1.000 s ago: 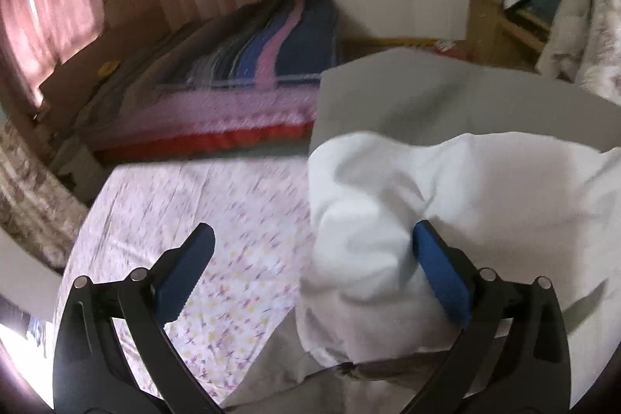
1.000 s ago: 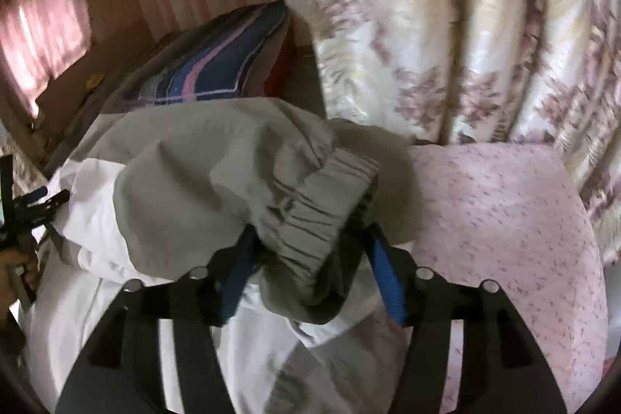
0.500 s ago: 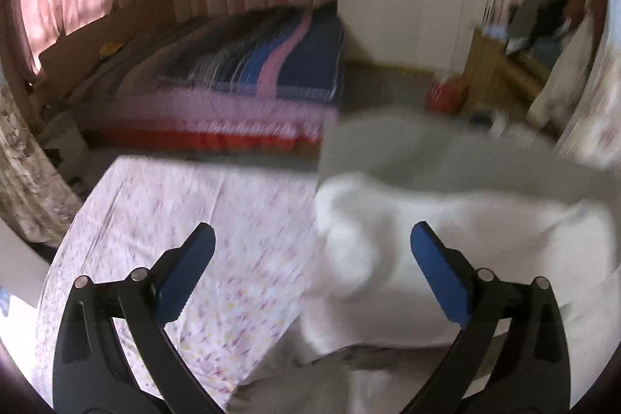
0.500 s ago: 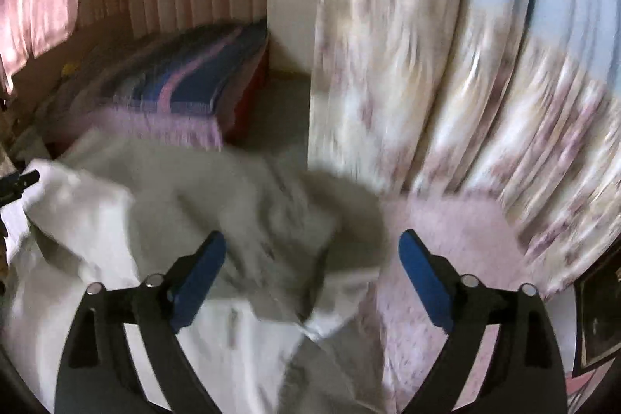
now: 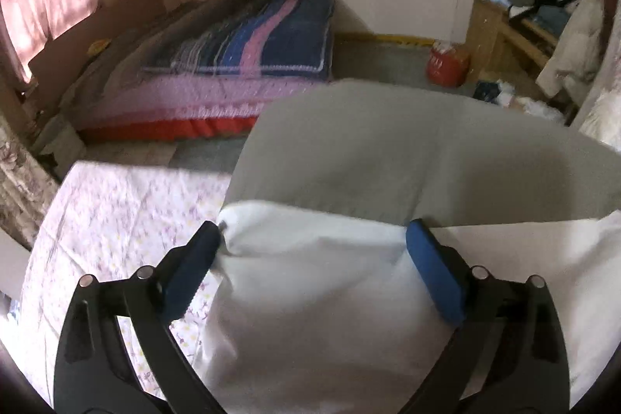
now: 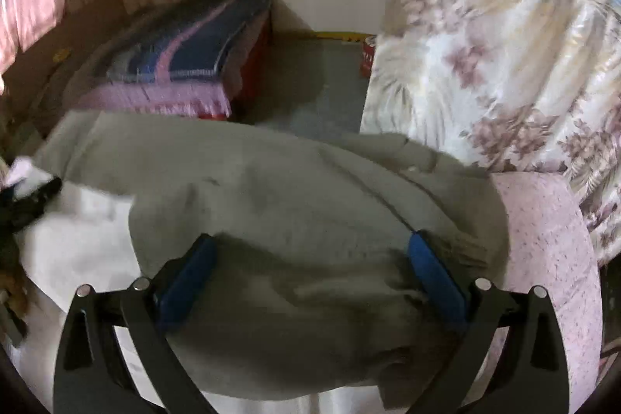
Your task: Fold large clothes
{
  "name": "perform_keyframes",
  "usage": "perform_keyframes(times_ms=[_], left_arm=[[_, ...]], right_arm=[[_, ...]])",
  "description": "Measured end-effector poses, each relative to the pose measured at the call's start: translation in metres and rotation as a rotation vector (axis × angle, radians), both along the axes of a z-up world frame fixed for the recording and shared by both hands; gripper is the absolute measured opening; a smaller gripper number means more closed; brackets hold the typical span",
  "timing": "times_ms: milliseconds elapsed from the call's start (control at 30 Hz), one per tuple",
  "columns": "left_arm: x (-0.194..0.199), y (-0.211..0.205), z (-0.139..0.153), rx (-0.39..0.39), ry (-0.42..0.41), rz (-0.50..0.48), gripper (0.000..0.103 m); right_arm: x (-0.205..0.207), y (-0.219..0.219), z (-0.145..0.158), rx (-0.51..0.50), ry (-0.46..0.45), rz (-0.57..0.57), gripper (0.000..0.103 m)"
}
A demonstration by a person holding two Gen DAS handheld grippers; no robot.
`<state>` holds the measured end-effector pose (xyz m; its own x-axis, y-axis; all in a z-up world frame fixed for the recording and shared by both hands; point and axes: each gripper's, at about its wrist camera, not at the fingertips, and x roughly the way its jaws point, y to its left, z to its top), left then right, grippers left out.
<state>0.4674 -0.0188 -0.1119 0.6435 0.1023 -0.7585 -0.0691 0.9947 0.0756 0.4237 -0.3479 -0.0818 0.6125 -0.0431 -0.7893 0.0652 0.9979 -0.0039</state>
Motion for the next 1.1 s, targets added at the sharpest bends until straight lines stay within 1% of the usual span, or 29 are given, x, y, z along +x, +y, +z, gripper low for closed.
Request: perform_keyframes(times_ms=[33,67,133,167,233,300,333,400,433,500,533,567,600,633,667,700,767,800,833,900,933,1000,1067,1100], left_arm=[[0.001,0.003,-0.002,-0.015,0.013,0.002,0.096],[0.005,0.004,-0.002,-0.017,0.017,0.004,0.096],[0.006,0.004,-0.005,0.007,0.031,-0.005,0.097],[0.006,0.005,-0.005,0.009,0.033,-0.006,0.097],[0.005,0.007,-0.004,0.0,0.033,-0.008,0.096],[0.0,0.008,0.001,-0.035,0.011,-0.039,0.096],[-0.012,0.012,0.01,-0.064,-0.027,-0.07,0.096],[-0.034,0.018,0.025,-0.078,-0.078,-0.102,0.096],[-0.055,0.023,0.038,-0.08,-0.114,-0.134,0.096],[-0.098,0.034,0.06,-0.058,-0.168,-0.167,0.1],[-0.124,0.042,0.069,-0.053,-0.188,-0.181,0.1],[-0.148,0.051,0.075,-0.059,-0.195,-0.186,0.1],[-0.174,0.062,0.079,-0.063,-0.202,-0.186,0.1],[-0.198,0.07,0.082,-0.058,-0.213,-0.187,0.1],[-0.225,0.079,0.081,-0.035,-0.224,-0.171,0.1],[-0.239,0.081,0.08,-0.019,-0.227,-0.158,0.1],[-0.275,0.092,0.072,-0.008,-0.217,-0.114,0.1],[-0.289,0.097,0.067,-0.015,-0.209,-0.084,0.1],[-0.306,0.102,0.06,-0.04,-0.189,-0.054,0.1],[-0.327,0.108,0.047,-0.086,-0.142,-0.024,0.1],[-0.332,0.11,0.043,-0.098,-0.131,-0.016,0.1],[-0.345,0.107,0.035,-0.101,-0.109,-0.011,0.1],[-0.351,0.103,0.025,-0.114,-0.076,-0.021,0.1],[-0.351,0.101,0.019,-0.121,-0.051,-0.03,0.1]], right_arm=[[0.0,-0.001,-0.005,-0.007,0.009,0.006,0.1],[0.003,-0.005,-0.01,0.006,0.02,0.008,0.101],[0.005,-0.007,-0.014,0.035,0.033,0.015,0.101],[0.007,-0.006,-0.016,0.015,0.045,0.029,0.101],[0.008,0.0,-0.016,-0.014,0.04,0.041,0.101],[-0.001,0.0,-0.007,-0.018,0.026,0.076,0.101],[-0.011,-0.001,0.002,-0.016,0.005,0.102,0.101],[-0.05,-0.007,0.029,-0.002,-0.072,0.162,0.101],[-0.081,-0.016,0.045,0.004,-0.115,0.182,0.101],[-0.131,-0.033,0.061,0.031,-0.154,0.201,0.101],[-0.157,-0.043,0.067,0.052,-0.171,0.208,0.101],[-0.188,-0.057,0.07,0.071,-0.186,0.209,0.101],[-0.212,-0.065,0.069,0.069,-0.19,0.215,0.101],[-0.233,-0.073,0.066,0.049,-0.192,0.217,0.101],[-0.259,-0.079,0.061,0.008,-0.194,0.194,0.101],[-0.282,-0.087,0.052,-0.019,-0.184,0.156,0.101],[-0.308,-0.098,0.041,0.008,-0.168,0.105,0.101],[-0.324,-0.102,0.034,0.035,-0.158,0.066,0.101],[-0.334,-0.104,0.03,0.05,-0.155,0.043,0.101],[-0.353,-0.102,0.016,0.095,-0.13,-0.003,0.101],[-0.359,-0.102,0.014,0.109,-0.123,-0.01,0.101],[-0.37,-0.099,0.002,0.166,-0.096,-0.037,0.101],[-0.376,-0.096,-0.009,0.208,-0.072,-0.02,0.101],[-0.377,-0.092,-0.012,0.194,-0.064,-0.013,0.101]])
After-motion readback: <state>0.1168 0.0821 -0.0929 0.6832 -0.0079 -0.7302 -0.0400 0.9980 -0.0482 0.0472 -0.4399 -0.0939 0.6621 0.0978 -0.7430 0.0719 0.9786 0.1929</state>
